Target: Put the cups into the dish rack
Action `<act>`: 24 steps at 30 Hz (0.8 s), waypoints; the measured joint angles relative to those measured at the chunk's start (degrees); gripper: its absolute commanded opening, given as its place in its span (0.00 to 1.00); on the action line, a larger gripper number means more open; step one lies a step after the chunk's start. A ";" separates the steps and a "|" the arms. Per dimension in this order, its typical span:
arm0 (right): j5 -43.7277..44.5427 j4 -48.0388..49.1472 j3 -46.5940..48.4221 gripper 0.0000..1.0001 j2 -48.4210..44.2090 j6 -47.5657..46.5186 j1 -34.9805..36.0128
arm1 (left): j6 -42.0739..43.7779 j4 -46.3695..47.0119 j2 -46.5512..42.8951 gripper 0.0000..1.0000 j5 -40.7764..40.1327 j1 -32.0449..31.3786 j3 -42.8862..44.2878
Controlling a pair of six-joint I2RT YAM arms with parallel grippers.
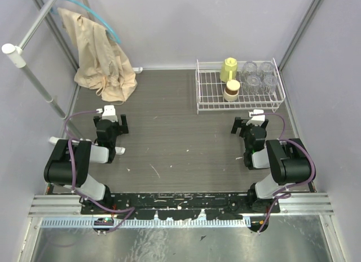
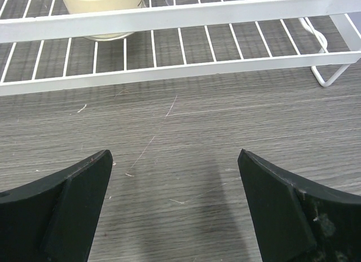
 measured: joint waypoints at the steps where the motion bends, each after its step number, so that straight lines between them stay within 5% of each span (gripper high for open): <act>1: 0.02 -0.07 0.00 1.00 0.00 0.00 0.00 | 0.00 0.00 0.00 0.98 0.00 0.00 0.00; 24: 0.02 -0.52 0.00 1.00 0.00 0.00 -0.02 | 0.00 0.00 0.00 0.98 0.00 0.00 0.00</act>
